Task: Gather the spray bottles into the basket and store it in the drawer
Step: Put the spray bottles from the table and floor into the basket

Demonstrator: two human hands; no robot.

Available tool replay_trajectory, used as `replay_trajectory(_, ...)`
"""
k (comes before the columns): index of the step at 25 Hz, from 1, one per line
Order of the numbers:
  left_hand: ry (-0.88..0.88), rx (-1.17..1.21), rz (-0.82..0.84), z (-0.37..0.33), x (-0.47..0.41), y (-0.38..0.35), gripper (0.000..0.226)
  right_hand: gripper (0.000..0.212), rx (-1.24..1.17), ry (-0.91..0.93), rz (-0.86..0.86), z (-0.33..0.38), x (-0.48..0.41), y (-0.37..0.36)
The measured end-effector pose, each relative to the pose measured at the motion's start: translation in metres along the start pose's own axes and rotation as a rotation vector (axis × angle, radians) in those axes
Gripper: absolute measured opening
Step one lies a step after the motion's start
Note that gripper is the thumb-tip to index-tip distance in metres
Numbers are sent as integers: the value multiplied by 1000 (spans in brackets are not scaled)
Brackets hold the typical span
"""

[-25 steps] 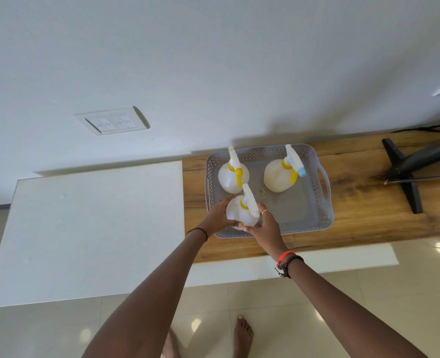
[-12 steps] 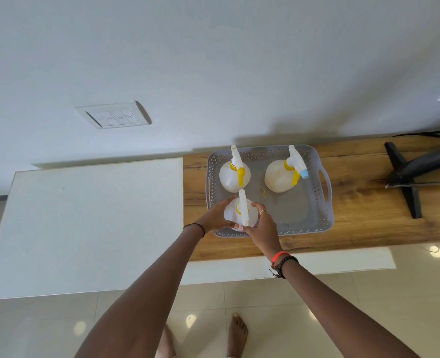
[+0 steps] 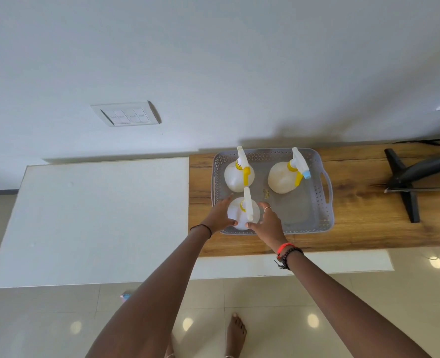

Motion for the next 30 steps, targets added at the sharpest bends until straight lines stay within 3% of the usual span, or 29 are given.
replay_trajectory(3, -5, 153, -145, -1, 26, 5, 68, 68, -18, -38, -74, -1, 12, 2)
replay_trajectory(7, 5, 429, -489, 14, 83, 11, 34, 52, -136, -91, -202, -4, 41, -1)
replay_trajectory(10, 68, 557, -665, 43, 135, 3, 25, 42, -161, -121, -257, -8, 76, -20)
replay_trajectory(13, 190, 677, -762, 85, 185, -7, 20, 37, -135, -153, -196, -8, 113, -58)
replay_trajectory(21, 456, 739, -834, 236, 324, -16, 20, 35, -102, -145, 3, 12, 203, -209)
replay_trajectory(30, 608, 645, -644, 412, 406, -20, 31, 39, -88, -264, 139, -7, 260, -386)
Point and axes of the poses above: each hand's wrist, its own x-axis away from the middle knuckle, its own y-axis out of the back of the hand, z = x × y, the point moved 4 cm from there along -x, towards the middle knuckle, and after that the axes turned 2 degrees about -y, right-handed, at the moved point
